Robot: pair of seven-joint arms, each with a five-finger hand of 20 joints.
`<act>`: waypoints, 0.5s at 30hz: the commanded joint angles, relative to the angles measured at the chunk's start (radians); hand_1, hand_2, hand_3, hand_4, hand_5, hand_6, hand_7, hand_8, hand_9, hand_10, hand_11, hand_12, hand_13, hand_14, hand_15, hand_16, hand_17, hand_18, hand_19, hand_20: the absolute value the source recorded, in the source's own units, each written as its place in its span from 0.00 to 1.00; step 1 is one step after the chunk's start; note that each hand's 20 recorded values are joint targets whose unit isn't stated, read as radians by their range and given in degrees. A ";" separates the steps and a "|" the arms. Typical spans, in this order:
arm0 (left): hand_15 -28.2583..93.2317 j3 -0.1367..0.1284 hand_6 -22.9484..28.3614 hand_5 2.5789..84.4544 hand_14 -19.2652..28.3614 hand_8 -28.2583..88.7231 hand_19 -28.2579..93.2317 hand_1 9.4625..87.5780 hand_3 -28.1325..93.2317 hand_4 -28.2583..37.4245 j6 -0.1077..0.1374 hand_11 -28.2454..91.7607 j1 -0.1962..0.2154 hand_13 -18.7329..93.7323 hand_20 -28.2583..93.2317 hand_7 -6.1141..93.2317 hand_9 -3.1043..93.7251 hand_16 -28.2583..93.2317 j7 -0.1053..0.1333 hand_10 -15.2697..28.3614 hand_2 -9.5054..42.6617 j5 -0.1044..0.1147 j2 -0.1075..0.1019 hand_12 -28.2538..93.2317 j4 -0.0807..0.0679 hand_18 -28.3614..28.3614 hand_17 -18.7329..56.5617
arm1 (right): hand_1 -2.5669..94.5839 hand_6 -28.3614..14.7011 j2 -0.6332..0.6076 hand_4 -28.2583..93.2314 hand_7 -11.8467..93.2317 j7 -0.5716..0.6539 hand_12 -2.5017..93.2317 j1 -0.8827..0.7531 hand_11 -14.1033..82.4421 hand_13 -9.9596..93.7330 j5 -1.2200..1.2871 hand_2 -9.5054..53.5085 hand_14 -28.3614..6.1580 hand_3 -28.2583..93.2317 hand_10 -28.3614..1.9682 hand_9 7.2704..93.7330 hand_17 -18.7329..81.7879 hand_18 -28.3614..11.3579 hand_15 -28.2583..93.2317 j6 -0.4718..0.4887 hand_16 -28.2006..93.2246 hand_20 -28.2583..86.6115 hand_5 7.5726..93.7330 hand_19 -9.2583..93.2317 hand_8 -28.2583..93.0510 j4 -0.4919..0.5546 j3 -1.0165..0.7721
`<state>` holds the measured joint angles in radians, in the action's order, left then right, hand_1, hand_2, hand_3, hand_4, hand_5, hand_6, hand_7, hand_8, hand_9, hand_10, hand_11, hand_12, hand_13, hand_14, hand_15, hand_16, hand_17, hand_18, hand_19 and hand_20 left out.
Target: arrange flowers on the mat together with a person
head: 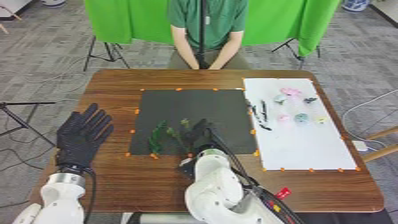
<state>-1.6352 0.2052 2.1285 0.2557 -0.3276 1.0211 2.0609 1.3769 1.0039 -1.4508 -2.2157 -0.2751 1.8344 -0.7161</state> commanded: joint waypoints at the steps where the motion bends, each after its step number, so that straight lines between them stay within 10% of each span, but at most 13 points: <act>1: 0.41 -0.003 0.61 0.43 0.70 0.15 0.54 0.20 0.84 0.00 0.000 0.38 0.028 0.35 0.31 0.19 0.33 0.17 0.011 0.69 0.41 0.007 0.010 0.28 0.001 0.79 0.12 | 0.46 0.54 -0.017 0.05 0.60 0.000 0.42 -0.035 0.74 0.71 0.017 0.01 0.25 0.83 0.30 0.72 0.44 0.00 0.81 0.013 0.44 0.41 0.67 0.90 0.34 -0.001 0.019; 15: 0.42 -0.041 0.62 0.43 0.71 0.16 0.54 0.20 0.84 0.00 0.004 0.39 0.089 0.35 0.31 0.19 0.33 0.18 0.056 0.69 0.41 0.021 0.050 0.28 0.024 0.79 0.12 | 0.42 0.52 -0.138 0.05 0.60 -0.103 0.42 -0.029 0.77 0.71 -0.101 0.02 0.24 0.84 0.30 0.71 0.44 0.00 0.83 -0.056 0.44 0.43 0.67 0.91 0.34 0.077 -0.012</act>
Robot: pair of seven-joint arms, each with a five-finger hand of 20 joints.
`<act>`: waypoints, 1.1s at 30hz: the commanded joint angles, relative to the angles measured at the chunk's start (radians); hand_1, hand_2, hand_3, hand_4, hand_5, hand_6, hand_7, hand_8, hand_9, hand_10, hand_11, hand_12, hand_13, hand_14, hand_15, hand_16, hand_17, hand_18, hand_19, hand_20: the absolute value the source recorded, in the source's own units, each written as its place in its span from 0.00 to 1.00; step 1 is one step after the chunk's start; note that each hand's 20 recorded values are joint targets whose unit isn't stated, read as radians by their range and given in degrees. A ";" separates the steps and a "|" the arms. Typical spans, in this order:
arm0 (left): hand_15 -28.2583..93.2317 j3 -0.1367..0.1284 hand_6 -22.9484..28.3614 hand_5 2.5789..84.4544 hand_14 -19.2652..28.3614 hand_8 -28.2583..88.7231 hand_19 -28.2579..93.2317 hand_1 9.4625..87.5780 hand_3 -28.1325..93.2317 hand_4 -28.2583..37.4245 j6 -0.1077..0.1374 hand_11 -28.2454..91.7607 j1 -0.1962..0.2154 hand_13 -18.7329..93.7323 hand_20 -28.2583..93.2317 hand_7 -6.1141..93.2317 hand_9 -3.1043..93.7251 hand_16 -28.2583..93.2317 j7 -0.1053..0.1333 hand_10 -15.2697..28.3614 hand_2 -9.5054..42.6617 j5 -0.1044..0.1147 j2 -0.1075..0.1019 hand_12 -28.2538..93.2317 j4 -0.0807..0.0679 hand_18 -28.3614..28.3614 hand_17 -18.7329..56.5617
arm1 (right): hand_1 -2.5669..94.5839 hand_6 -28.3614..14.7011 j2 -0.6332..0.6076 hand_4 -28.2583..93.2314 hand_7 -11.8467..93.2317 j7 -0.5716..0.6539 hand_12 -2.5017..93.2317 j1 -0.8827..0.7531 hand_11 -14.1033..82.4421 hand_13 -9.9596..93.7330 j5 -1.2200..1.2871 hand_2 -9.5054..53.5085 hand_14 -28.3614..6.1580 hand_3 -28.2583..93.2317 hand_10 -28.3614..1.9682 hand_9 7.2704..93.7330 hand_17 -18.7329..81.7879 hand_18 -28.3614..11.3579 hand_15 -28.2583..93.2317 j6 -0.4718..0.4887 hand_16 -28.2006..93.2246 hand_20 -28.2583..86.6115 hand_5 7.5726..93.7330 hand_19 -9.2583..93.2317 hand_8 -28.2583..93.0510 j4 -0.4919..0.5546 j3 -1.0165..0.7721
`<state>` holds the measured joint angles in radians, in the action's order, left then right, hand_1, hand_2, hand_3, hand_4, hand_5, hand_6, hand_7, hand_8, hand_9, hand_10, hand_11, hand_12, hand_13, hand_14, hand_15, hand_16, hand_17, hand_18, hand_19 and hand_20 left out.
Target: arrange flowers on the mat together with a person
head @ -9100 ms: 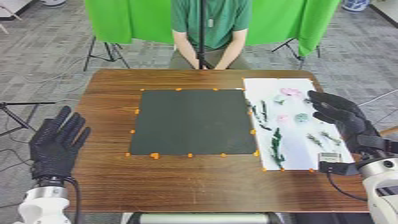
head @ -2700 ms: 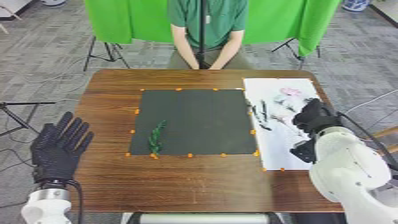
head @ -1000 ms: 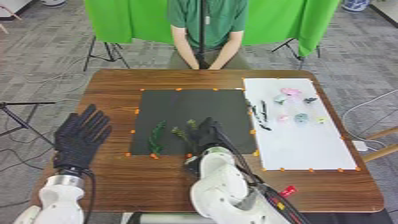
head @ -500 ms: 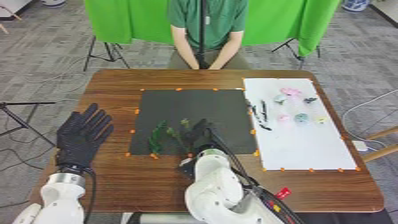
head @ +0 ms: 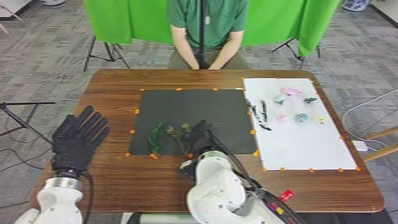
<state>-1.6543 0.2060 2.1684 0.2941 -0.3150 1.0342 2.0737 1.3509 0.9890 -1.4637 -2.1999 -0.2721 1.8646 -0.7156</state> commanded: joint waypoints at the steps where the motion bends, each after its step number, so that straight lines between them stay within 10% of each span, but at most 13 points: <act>1: 0.42 -0.024 0.62 0.43 0.71 0.16 0.54 0.20 0.84 0.00 0.003 0.38 0.054 0.35 0.31 0.19 0.33 0.18 0.022 0.69 0.41 0.009 0.039 0.28 0.013 0.79 0.12 | 0.42 0.52 -0.127 0.06 0.61 -0.106 0.42 -0.015 0.77 0.71 -0.125 0.03 0.24 0.84 0.30 0.72 0.44 0.00 0.84 -0.067 0.44 0.43 0.67 0.91 0.34 0.060 -0.022; 8: 0.42 -0.049 0.62 0.43 0.71 0.16 0.54 0.20 0.84 0.00 -0.010 0.39 0.081 0.36 0.31 0.19 0.34 0.18 0.026 0.70 0.41 0.001 0.069 0.28 0.025 0.79 0.12 | 0.40 0.53 -0.261 0.04 0.59 -0.512 0.40 -0.094 0.72 0.67 0.331 0.11 0.30 0.86 0.32 0.66 0.41 0.04 0.79 -0.011 0.43 0.44 0.61 0.85 0.31 0.173 -0.319; 13: 0.42 -0.055 0.62 0.43 0.71 0.16 0.54 0.20 0.83 0.00 -0.012 0.39 0.097 0.36 0.31 0.19 0.34 0.18 0.041 0.70 0.41 0.016 0.066 0.28 0.031 0.79 0.12 | 0.34 0.51 -0.337 0.04 0.47 -0.586 0.31 -0.207 0.58 0.63 0.745 0.22 0.32 0.89 0.30 0.62 0.37 0.10 0.68 0.108 0.38 0.44 0.58 0.76 0.15 0.276 -0.621; 22: 0.41 -0.062 0.61 0.43 0.70 0.15 0.54 0.19 0.82 0.00 -0.027 0.38 0.108 0.36 0.31 0.19 0.34 0.17 0.088 0.69 0.43 0.120 0.061 0.28 0.031 0.78 0.12 | 0.26 0.52 -0.376 0.04 0.31 -0.756 0.21 -0.421 0.28 0.54 1.171 0.29 0.31 0.88 0.33 0.48 0.31 0.15 0.42 0.237 0.38 0.36 0.45 0.54 0.13 0.305 -1.040; 33: 0.39 -0.074 0.61 0.42 0.65 0.15 0.49 0.19 0.81 0.00 -0.031 0.38 0.116 0.35 0.28 0.18 0.34 0.16 0.122 0.69 0.44 0.153 0.064 0.27 0.036 0.68 0.18 | 0.21 0.56 -0.337 0.04 0.25 -0.870 0.18 -0.606 0.20 0.46 1.288 0.30 0.33 0.88 0.46 0.40 0.31 0.20 0.32 0.222 0.38 0.35 0.40 0.42 0.14 0.326 -1.251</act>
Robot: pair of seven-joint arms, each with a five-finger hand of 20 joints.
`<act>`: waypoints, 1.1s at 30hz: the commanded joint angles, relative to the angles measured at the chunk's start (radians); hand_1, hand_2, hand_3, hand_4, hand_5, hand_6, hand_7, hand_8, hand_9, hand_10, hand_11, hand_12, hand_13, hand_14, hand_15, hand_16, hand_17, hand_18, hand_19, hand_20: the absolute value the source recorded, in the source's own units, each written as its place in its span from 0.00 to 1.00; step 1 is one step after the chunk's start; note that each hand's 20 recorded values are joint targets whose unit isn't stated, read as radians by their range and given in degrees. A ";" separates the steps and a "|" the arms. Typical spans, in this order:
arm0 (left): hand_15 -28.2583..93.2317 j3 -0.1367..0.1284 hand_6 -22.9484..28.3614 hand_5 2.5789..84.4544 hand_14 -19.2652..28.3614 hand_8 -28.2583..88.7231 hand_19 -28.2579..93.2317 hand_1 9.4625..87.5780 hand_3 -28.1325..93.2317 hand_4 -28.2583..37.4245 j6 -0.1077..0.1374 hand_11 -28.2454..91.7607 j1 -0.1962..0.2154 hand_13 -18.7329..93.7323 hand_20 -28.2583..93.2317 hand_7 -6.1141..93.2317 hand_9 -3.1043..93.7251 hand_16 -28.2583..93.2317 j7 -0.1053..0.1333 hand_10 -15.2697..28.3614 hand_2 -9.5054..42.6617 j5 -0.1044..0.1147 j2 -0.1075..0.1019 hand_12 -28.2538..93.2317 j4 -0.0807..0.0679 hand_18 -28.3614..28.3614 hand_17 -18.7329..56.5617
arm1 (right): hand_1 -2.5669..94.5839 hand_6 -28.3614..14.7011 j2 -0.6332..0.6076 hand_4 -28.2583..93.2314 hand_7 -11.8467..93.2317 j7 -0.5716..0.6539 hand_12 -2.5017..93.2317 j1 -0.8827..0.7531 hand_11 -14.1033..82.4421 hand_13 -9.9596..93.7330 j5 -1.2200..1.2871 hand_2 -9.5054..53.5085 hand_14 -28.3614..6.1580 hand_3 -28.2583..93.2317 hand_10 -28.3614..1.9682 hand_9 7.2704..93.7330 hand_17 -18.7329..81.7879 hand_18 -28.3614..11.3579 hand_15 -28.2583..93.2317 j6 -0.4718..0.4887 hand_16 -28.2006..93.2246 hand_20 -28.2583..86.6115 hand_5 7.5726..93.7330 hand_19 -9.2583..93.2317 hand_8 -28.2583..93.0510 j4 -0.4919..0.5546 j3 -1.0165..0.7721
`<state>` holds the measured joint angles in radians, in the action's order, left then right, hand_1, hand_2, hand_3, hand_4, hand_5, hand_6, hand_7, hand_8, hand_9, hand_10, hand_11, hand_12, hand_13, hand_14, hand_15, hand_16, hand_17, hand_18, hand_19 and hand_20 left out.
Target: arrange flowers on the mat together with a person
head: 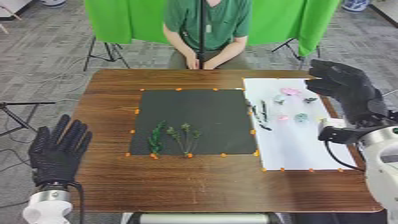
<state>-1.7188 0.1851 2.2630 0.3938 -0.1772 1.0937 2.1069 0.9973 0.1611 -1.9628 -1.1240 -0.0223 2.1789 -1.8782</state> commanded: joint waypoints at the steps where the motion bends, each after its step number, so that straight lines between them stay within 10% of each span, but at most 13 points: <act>1: 0.39 -0.012 0.60 0.42 0.65 0.15 0.49 0.18 0.81 0.00 -0.008 0.38 0.027 0.35 0.28 0.18 0.34 0.16 0.027 0.69 0.44 0.020 0.007 0.27 0.006 0.68 0.18 | 0.21 0.56 0.021 0.04 0.25 -0.040 0.18 -0.110 0.20 0.46 0.214 0.30 0.34 0.87 0.47 0.40 0.31 0.21 0.32 -0.020 0.38 0.35 0.40 0.41 0.14 0.011 -0.095; 6: 0.39 -0.002 0.59 0.38 0.65 0.15 0.49 0.18 0.81 0.00 0.028 0.38 0.029 0.35 0.28 0.18 0.33 0.16 0.050 0.69 0.44 0.072 0.005 0.27 0.013 0.69 0.17 | 0.20 0.56 0.031 0.04 0.25 -0.022 0.18 -0.093 0.20 0.46 0.231 0.30 0.34 0.88 0.47 0.40 0.31 0.20 0.32 -0.008 0.38 0.36 0.40 0.41 0.14 0.005 -0.085; 22: 0.40 0.001 0.60 0.40 0.67 0.15 0.51 0.17 0.83 0.00 0.037 0.39 0.023 0.36 0.28 0.19 0.34 0.16 0.049 0.69 0.44 0.100 0.006 0.27 0.016 0.71 0.16 | 0.21 0.56 0.103 0.04 0.26 0.017 0.19 -0.132 0.20 0.47 0.238 0.31 0.32 0.88 0.47 0.42 0.30 0.19 0.33 0.105 0.39 0.37 0.42 0.42 0.14 0.017 -0.146; 25: 0.41 0.009 0.61 0.42 0.67 0.15 0.52 0.17 0.84 0.00 0.091 0.39 0.018 0.37 0.28 0.20 0.35 0.16 0.056 0.69 0.44 0.128 0.004 0.27 0.027 0.72 0.16 | 0.21 0.56 0.113 0.04 0.26 0.021 0.19 -0.131 0.20 0.48 0.234 0.32 0.32 0.88 0.47 0.42 0.30 0.19 0.33 0.122 0.39 0.37 0.42 0.42 0.14 0.018 -0.150; 27: 0.41 0.008 0.62 0.44 0.68 0.15 0.53 0.18 0.84 0.00 0.071 0.40 0.021 0.38 0.28 0.20 0.37 0.16 0.058 0.70 0.43 0.149 0.007 0.27 0.024 0.72 0.16 | 0.21 0.56 0.122 0.04 0.26 0.026 0.19 -0.132 0.20 0.48 0.235 0.32 0.32 0.88 0.47 0.42 0.30 0.19 0.33 0.141 0.39 0.37 0.42 0.42 0.14 0.019 -0.159; 33: 0.42 0.011 0.62 0.45 0.68 0.15 0.54 0.18 0.85 0.00 0.115 0.40 0.024 0.39 0.28 0.20 0.38 0.16 0.078 0.71 0.43 0.182 0.007 0.27 0.035 0.72 0.16 | 0.21 0.56 0.052 0.04 0.26 0.012 0.19 -0.099 0.21 0.48 0.225 0.32 0.32 0.88 0.48 0.42 0.30 0.19 0.33 0.035 0.39 0.37 0.43 0.42 0.14 0.011 -0.066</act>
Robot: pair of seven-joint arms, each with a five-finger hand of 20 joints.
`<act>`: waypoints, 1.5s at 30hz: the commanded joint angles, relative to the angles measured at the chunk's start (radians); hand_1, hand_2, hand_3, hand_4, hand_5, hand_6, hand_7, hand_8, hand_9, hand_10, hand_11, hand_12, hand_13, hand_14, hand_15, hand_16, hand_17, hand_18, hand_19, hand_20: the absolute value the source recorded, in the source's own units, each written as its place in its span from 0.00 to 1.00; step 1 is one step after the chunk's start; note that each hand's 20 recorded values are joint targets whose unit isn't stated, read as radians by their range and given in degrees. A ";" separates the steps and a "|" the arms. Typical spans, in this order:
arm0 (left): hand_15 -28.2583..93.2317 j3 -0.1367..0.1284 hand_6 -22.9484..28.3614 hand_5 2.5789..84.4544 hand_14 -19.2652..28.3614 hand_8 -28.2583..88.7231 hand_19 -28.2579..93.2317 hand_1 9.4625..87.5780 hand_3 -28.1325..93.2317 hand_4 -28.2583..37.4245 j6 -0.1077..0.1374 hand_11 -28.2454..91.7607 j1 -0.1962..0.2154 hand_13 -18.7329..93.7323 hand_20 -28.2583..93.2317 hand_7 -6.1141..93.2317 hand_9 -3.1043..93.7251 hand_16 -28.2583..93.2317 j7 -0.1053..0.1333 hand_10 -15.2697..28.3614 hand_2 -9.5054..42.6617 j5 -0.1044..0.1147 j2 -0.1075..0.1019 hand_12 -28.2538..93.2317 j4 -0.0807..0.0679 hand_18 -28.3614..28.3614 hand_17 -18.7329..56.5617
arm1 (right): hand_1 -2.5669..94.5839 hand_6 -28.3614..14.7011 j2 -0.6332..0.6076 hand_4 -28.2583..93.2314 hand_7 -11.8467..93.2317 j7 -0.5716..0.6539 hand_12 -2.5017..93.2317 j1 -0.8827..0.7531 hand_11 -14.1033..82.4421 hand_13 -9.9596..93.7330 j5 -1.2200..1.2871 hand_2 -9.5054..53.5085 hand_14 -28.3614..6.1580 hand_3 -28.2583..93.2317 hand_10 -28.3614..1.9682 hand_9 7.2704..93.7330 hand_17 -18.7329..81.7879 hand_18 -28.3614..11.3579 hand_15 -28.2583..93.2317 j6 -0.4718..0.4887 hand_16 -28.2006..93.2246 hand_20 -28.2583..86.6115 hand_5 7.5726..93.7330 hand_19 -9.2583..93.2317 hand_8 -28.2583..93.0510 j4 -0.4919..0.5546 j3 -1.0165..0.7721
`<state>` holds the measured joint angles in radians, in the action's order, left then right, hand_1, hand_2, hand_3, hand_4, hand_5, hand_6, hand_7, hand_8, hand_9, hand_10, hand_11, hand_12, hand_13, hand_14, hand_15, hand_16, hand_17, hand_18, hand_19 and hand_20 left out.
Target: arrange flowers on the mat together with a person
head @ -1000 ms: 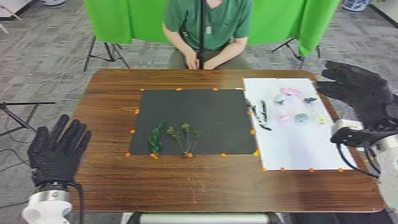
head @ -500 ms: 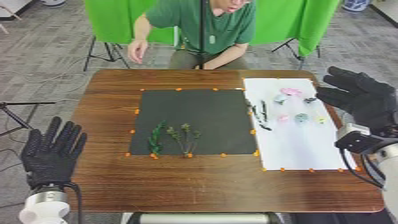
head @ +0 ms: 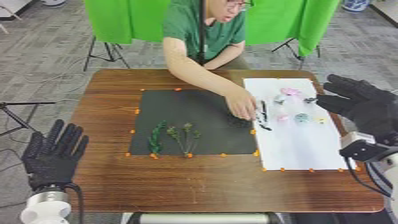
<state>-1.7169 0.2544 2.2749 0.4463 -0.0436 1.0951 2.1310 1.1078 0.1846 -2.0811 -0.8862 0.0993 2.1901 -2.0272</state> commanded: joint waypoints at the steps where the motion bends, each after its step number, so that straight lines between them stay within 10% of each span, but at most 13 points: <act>1: 0.43 0.008 0.62 0.46 0.68 0.15 0.54 0.17 0.85 0.00 0.043 0.41 0.015 0.39 0.28 0.20 0.38 0.16 0.028 0.71 0.43 0.056 0.007 0.27 0.010 0.73 0.16 | 0.21 0.56 -0.057 0.04 0.26 -0.005 0.19 0.020 0.21 0.48 -0.013 0.32 0.32 0.88 0.48 0.42 0.30 0.19 0.33 -0.088 0.39 0.37 0.43 0.42 0.14 0.000 0.082; 35: 0.46 0.010 0.63 0.48 0.71 0.14 0.56 0.18 0.86 0.00 0.074 0.42 0.011 0.40 0.29 0.21 0.40 0.15 0.018 0.71 0.44 0.107 0.015 0.27 0.009 0.75 0.16 | 0.22 0.55 -0.077 0.04 0.26 0.027 0.19 0.029 0.21 0.50 -0.011 0.34 0.31 0.88 0.46 0.43 0.30 0.19 0.33 -0.150 0.40 0.37 0.44 0.43 0.14 0.003 0.130; 45: 0.46 0.004 0.63 0.48 0.71 0.14 0.56 0.18 0.86 0.00 0.077 0.42 0.012 0.40 0.29 0.21 0.39 0.15 0.011 0.71 0.45 0.070 0.013 0.27 0.012 0.75 0.15 | 0.22 0.55 -0.079 0.04 0.26 0.009 0.19 0.017 0.21 0.50 -0.007 0.34 0.31 0.88 0.46 0.43 0.30 0.19 0.33 -0.162 0.40 0.37 0.44 0.44 0.14 0.009 0.121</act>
<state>-1.7119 0.3198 2.2725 0.4675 0.0526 1.1049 2.1398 1.0254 0.2084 -2.0440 -0.8941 -0.0558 2.1886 -1.8938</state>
